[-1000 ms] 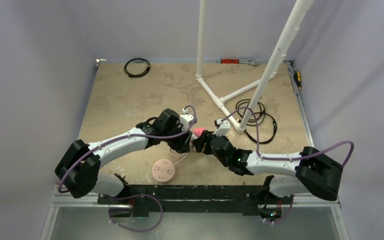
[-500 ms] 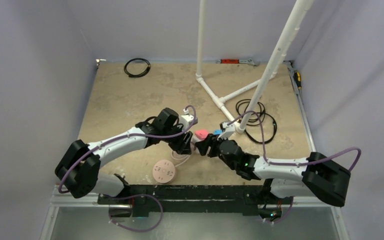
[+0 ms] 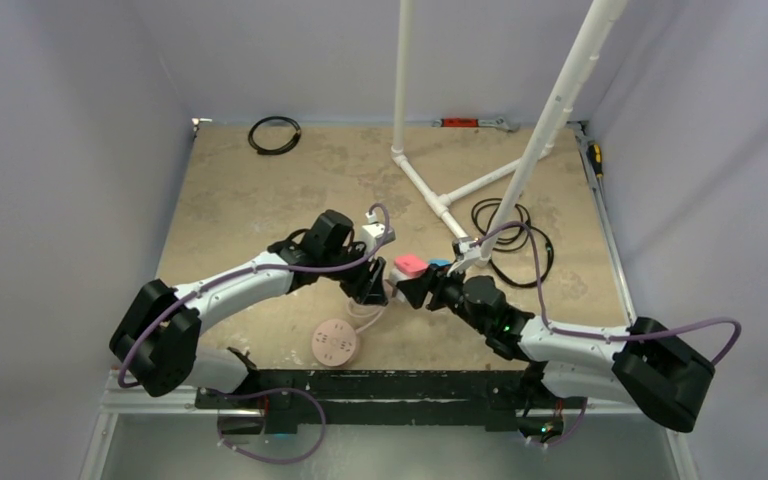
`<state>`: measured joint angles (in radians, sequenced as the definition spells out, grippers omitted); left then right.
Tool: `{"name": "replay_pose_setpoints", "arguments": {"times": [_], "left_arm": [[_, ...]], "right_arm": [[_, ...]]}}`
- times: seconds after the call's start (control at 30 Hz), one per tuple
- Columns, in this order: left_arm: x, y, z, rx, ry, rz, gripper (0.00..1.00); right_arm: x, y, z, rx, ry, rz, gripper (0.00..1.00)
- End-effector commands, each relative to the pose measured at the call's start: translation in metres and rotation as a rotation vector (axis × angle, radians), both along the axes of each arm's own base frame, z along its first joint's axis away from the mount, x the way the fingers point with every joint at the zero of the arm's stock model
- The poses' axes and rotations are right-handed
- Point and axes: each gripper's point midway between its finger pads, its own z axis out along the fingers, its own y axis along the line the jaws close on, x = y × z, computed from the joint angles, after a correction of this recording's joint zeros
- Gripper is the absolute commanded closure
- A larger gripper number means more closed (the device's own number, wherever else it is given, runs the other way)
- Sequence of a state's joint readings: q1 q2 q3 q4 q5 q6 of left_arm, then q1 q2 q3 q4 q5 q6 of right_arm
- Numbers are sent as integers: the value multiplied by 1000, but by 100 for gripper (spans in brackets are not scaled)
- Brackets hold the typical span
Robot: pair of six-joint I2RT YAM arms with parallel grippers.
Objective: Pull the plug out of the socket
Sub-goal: Remove the plug from the socket.
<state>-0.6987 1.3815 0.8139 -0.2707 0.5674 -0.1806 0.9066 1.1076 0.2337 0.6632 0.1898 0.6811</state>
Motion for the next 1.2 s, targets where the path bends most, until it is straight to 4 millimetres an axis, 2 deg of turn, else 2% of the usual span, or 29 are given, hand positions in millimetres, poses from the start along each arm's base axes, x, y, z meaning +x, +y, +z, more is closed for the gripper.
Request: {"name": "replay_pose_setpoints", "arguments": {"times": [0.0,0.17,0.37,0.7,0.97,1.17], "left_arm": [[12,-6,22,-30,-85,-1,100],[18,-3,23,-2,-145,51,100],[26,1,24,34,-198,107,100],[26,2,17,96,-228,126,100],[25,1,22,98,-249,115,100],[11,-10,33,-3,-196,31,100]], "right_arm": [[4,11,51,145,-94,13,100],[12,8,42,98,-47,-37,100],[30,-8,34,2,-14,-170,100],[52,-14,30,-109,35,-309,100],[53,-7,16,-136,83,-318,100],[46,2,21,-58,43,-234,100]]}}
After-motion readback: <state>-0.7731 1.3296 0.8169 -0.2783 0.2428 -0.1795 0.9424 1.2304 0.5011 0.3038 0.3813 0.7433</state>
